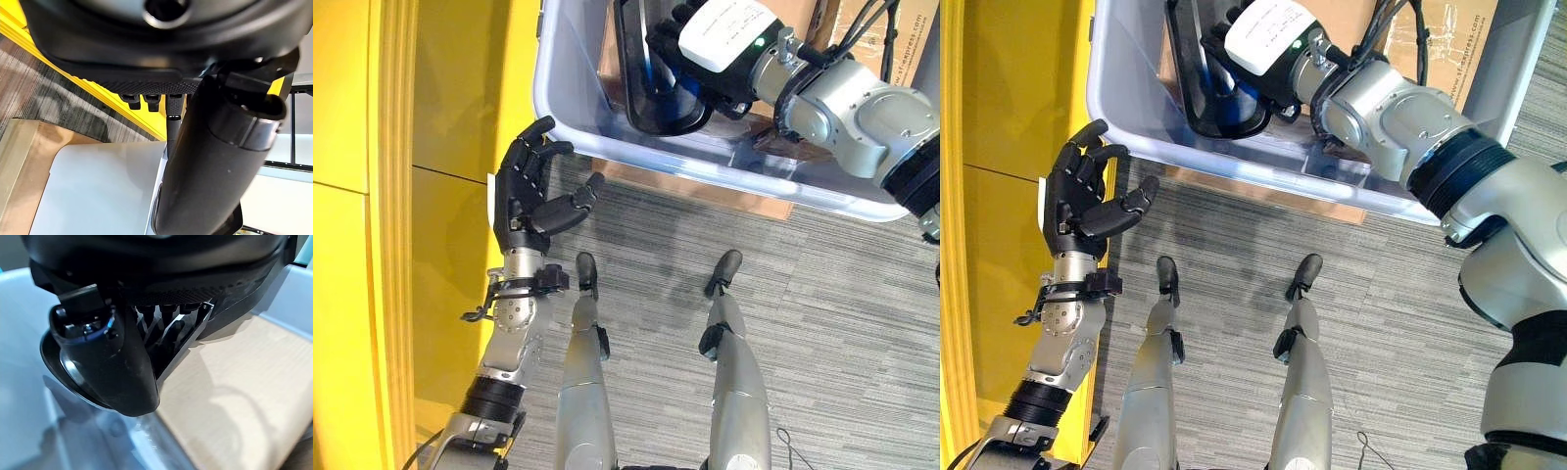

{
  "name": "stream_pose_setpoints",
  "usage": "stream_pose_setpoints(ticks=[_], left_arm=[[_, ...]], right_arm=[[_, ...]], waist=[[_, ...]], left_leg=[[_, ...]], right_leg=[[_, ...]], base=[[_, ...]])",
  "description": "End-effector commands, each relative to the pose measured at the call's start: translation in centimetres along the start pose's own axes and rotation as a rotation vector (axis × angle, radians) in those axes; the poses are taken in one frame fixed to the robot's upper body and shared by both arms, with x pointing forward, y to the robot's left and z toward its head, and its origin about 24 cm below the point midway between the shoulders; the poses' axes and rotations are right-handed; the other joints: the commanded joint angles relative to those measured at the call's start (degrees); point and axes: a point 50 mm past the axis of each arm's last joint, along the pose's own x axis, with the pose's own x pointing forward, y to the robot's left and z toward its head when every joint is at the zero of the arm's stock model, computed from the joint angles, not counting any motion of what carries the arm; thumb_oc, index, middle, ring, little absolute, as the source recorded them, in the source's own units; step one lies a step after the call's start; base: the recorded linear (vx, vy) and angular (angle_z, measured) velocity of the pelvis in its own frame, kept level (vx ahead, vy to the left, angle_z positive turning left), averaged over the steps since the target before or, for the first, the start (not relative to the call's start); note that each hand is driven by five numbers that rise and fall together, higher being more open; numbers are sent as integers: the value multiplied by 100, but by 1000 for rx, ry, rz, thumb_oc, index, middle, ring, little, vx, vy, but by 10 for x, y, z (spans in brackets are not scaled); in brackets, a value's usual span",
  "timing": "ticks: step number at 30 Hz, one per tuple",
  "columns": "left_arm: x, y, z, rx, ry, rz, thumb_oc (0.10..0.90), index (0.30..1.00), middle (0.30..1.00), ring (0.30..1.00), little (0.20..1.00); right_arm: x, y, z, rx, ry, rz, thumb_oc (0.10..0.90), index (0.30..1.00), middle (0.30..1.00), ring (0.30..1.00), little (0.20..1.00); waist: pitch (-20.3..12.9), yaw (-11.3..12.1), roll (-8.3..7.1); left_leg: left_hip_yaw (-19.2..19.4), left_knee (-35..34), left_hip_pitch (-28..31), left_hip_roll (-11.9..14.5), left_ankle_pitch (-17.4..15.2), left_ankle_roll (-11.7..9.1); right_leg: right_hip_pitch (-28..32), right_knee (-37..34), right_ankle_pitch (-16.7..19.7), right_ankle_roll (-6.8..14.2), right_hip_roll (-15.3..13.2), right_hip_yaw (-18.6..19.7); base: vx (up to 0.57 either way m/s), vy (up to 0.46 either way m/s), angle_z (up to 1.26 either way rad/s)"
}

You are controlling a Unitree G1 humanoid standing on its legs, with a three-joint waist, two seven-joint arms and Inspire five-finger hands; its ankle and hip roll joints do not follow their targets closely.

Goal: Move parts from the plastic box to the shelf.

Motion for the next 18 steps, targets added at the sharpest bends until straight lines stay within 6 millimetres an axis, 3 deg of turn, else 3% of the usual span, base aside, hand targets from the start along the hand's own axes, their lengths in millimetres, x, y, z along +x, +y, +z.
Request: stream_pose_setpoints(ticks=[1, 6, 9, 18], left_arm=[[-48, 36, -37, 88, 242, 81, 900, 1000, 1000, 1000, 1000], [-48, 42, -34, 109, 241, 82, 900, 1000, 1000, 1000, 1000], [-49, 47, -33, 135, 245, 77, 900, 1000, 1000, 1000, 1000], [-49, 53, -29, 168, 247, 64, 900, 1000, 1000, 1000, 1000]], right_arm=[[-36, -45, -95, -182, 364, -47, 900, 1000, 1000, 1000, 1000], [-40, -49, -101, -219, 384, -48, 900, 1000, 1000, 1000, 1000], [-44, -48, -105, -249, 391, -33, 900, 1000, 1000, 1000, 1000], [-53, -38, -109, -289, 392, 14, 900, 1000, 1000, 1000, 1000]], waist=[[32, 103, -82], [32, 118, -227], [32, 132, -363], [32, 127, -542]], left_leg=[[470, -585, 768, 90, -50, -24], [500, -551, 669, 107, 57, 26], [453, -577, 837, 103, -77, -28], [426, -536, 877, 120, -97, -26]], right_leg=[[601, 995, -993, 855, -372, 648], [520, 990, -879, 796, -372, 618], [656, 1026, -1008, 866, -365, 656], [663, 1126, -1069, 851, -344, 675]], base=[[0, 0, 0], [5, 0, 2], [50, 1, -1], [0, -1, 0]])
